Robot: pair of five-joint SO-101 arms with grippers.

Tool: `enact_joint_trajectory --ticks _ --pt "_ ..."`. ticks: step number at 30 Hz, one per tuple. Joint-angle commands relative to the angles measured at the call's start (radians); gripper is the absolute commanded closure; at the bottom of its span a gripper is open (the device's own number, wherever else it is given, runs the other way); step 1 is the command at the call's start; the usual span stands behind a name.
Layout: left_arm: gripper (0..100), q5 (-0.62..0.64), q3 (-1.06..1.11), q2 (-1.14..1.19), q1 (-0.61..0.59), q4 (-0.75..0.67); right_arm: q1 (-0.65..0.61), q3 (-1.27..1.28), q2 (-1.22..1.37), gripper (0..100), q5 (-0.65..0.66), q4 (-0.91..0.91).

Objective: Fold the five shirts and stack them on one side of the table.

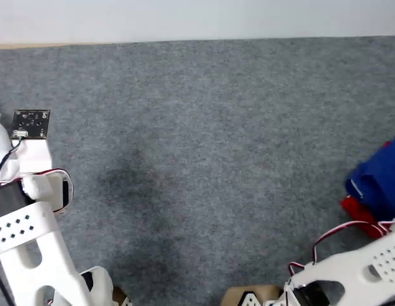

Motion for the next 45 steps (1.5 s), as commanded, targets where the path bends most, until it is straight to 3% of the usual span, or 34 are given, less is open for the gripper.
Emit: enact_joint_trajectory --ticks 1,13,21,28,36,45 --pt "100 -0.011 -0.005 -0.021 0.009 -0.012 0.044 -0.054 -0.101 98.9 0.041 -0.048" --pt "100 -0.011 -0.007 -0.021 0.009 -0.012 0.044 -0.049 -0.104 98.3 0.055 -0.058" --pt "100 -0.011 -0.004 -0.021 0.009 -0.012 0.038 -0.052 -0.114 75.7 0.015 0.062" --pt "100 -0.011 -0.004 -0.021 0.009 -0.015 -0.036 -0.052 -0.114 73.9 0.008 0.082" --pt "100 -0.011 -0.002 -0.021 0.009 -0.015 -0.185 -0.049 -0.111 73.9 -0.21 0.082" --pt "100 -0.011 -0.002 -0.021 0.009 -0.015 -0.346 -0.048 -0.114 73.9 -0.327 0.082"
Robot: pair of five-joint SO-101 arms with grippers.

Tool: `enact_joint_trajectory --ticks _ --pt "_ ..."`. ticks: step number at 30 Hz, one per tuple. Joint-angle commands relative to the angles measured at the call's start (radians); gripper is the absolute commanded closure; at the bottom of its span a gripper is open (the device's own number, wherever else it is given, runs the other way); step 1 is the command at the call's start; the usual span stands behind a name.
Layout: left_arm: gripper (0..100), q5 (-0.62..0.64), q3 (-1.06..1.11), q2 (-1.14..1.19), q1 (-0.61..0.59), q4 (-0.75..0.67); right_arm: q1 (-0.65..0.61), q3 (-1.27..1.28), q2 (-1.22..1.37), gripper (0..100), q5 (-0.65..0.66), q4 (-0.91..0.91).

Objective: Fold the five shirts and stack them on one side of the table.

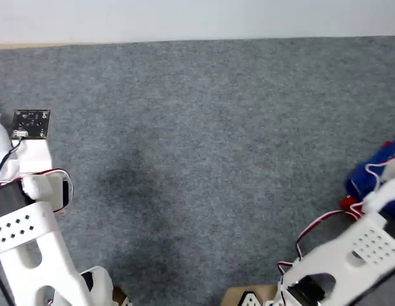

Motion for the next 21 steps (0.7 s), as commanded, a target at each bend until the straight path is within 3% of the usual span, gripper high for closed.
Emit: enact_joint_trajectory --ticks 1,13,21 --pt "100 -0.011 -0.002 -0.021 0.009 -0.015 -0.065 -0.048 -0.071 73.9 -0.038 0.036" --pt "100 -0.011 -0.002 -0.02 0.009 -0.017 -0.076 -0.048 -0.223 73.9 -0.038 0.039" --pt "100 -0.011 -0.002 -0.021 0.009 -0.015 -0.093 -0.046 -0.061 73.9 -0.046 0.035"
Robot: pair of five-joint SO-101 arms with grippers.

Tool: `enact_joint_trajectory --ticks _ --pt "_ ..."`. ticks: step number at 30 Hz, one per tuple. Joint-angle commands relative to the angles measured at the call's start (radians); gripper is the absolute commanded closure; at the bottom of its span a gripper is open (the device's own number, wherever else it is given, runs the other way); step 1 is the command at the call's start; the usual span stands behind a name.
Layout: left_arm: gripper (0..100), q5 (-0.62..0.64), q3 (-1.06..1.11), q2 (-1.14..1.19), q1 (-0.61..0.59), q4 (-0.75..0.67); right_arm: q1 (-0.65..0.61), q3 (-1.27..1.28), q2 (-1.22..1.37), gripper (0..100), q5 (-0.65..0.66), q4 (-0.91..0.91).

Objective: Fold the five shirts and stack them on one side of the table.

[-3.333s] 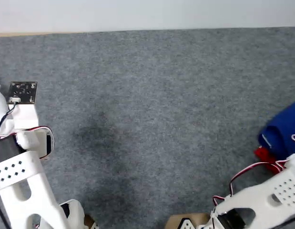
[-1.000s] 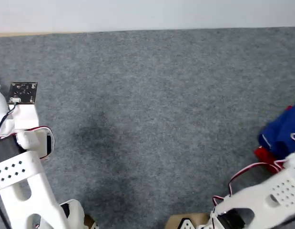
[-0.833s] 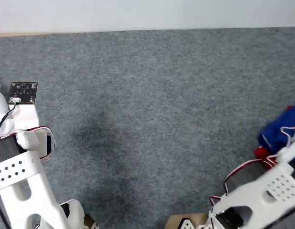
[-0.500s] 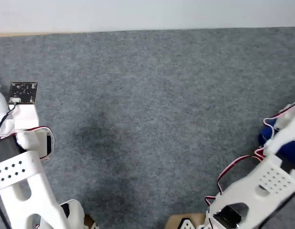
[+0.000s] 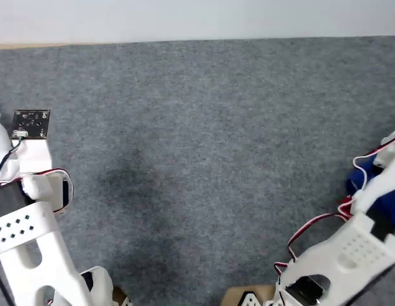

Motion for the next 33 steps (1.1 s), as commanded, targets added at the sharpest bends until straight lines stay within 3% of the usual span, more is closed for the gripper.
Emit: enact_joint_trajectory --ticks 1,9,15,33 --pt "100 -0.011 -0.002 -0.021 0.009 -0.015 -0.016 -0.046 0.061 73.9 -0.009 0.033" --pt "100 -0.011 -0.002 -0.021 0.009 -0.014 0.001 -0.051 0.137 75.3 -0.009 0.031" --pt "100 -0.011 -0.002 -0.021 0.009 -0.014 0.002 -0.054 0.128 99.1 -0.002 0.031" --pt "100 -0.011 -0.002 -0.02 0.009 -0.012 -0.082 -0.051 0.021 98.8 -0.011 0.03"
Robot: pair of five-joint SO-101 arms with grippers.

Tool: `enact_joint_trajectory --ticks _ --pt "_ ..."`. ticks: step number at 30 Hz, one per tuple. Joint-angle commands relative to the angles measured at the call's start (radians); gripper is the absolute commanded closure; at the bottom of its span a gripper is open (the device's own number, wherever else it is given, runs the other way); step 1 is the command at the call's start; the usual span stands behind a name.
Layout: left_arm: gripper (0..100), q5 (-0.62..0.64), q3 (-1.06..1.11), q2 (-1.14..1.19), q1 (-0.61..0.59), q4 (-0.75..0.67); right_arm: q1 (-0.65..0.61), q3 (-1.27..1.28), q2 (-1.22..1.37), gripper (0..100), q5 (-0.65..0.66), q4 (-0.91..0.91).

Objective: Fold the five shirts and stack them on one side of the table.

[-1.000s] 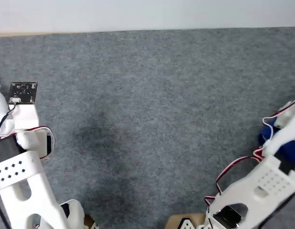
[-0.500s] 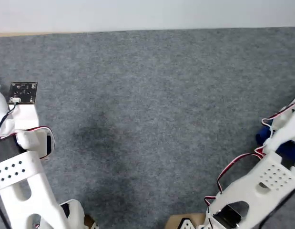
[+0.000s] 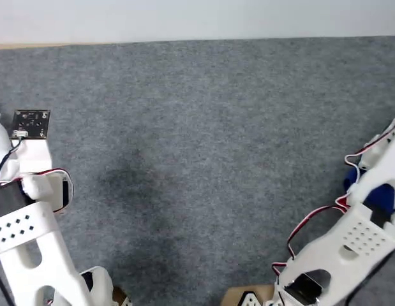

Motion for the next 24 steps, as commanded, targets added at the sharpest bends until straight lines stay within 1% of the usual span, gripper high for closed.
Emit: enact_joint_trajectory --ticks 1,4,6,11,13,16,24 --pt "100 -0.011 -0.002 -0.02 0.009 -0.012 -0.025 -0.051 -0.07 98.4 -0.011 0.03" --pt "100 -0.011 -0.001 -0.02 0.009 -0.012 -0.024 -0.051 -0.07 98.1 -0.008 0.03" --pt "100 -0.011 -0.001 -0.02 0.009 -0.012 -0.019 -0.051 -0.071 94.6 -0.003 0.035" --pt "100 -0.011 -0.001 -0.02 0.009 -0.012 0.007 -0.052 -0.091 72.3 -0.009 0.036" --pt "100 -0.011 -0.001 -0.02 0.009 -0.012 0.008 -0.052 -0.107 66.5 -0.009 0.036" --pt "100 -0.011 -0.001 -0.018 0.009 -0.012 -0.001 -0.052 -0.124 65.2 -0.009 0.036" --pt "100 -0.011 -0.001 -0.02 0.009 -0.012 -0.077 -0.046 -0.085 65.2 -0.009 0.039"
